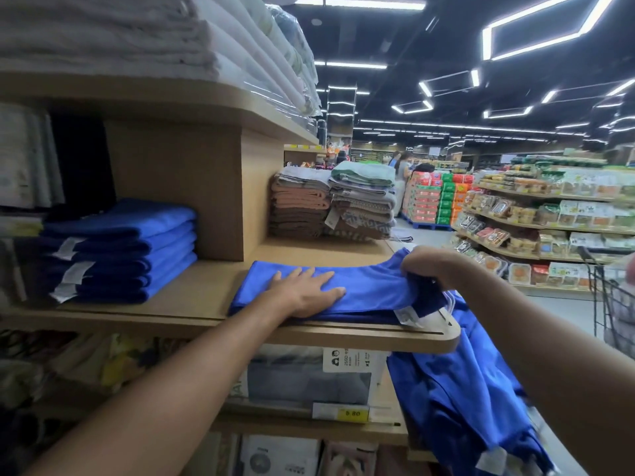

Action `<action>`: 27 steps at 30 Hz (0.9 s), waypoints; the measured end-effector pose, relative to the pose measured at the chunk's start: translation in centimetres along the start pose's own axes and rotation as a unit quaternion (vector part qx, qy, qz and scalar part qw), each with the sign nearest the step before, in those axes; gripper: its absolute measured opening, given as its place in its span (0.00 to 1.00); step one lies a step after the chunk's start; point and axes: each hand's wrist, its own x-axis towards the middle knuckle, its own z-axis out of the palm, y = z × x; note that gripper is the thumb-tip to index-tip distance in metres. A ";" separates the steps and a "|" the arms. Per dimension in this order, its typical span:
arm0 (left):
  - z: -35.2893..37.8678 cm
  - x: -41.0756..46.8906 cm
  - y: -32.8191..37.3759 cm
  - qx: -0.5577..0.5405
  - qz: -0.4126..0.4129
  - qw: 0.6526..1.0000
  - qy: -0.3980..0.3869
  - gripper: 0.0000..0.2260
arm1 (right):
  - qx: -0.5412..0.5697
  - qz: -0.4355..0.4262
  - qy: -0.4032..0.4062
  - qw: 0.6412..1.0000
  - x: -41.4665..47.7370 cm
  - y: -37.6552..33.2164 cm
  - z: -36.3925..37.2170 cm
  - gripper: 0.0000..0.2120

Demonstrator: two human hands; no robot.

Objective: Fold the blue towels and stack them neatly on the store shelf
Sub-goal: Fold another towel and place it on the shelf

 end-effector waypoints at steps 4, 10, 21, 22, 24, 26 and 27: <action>-0.1 0.6 0.5 0.028 -0.014 1.000 -0.004 0.35 | 0.030 -0.049 0.040 0.998 -0.5 -1.8 -1.3 0.05; -1.3 -0.3 -1.8 -0.026 0.007 0.992 0.122 0.26 | 0.046 -0.128 0.019 0.991 -1.7 -8.8 -1.7 0.06; -2.7 -1.8 -10.6 -0.718 -0.083 0.664 0.189 0.16 | 0.042 -0.161 -0.135 0.977 -2.3 -19.6 9.3 0.06; -2.6 -1.7 -10.7 -0.716 -0.084 0.668 0.187 0.16 | 0.026 -0.159 -0.146 0.976 -2.3 -19.6 10.5 0.04; -2.4 -1.2 -10.8 -0.710 -0.077 0.675 0.186 0.18 | 0.033 -0.145 -0.187 0.971 -2.2 -19.1 12.3 0.07; -2.1 -0.9 -10.9 -0.711 -0.060 0.675 0.188 0.23 | 0.081 -0.162 -0.205 0.962 -1.6 -18.0 12.7 0.15; -2.2 -0.9 -10.9 -0.706 -0.056 0.678 0.197 0.24 | 0.111 -0.190 -0.186 0.957 -1.3 -17.4 12.5 0.14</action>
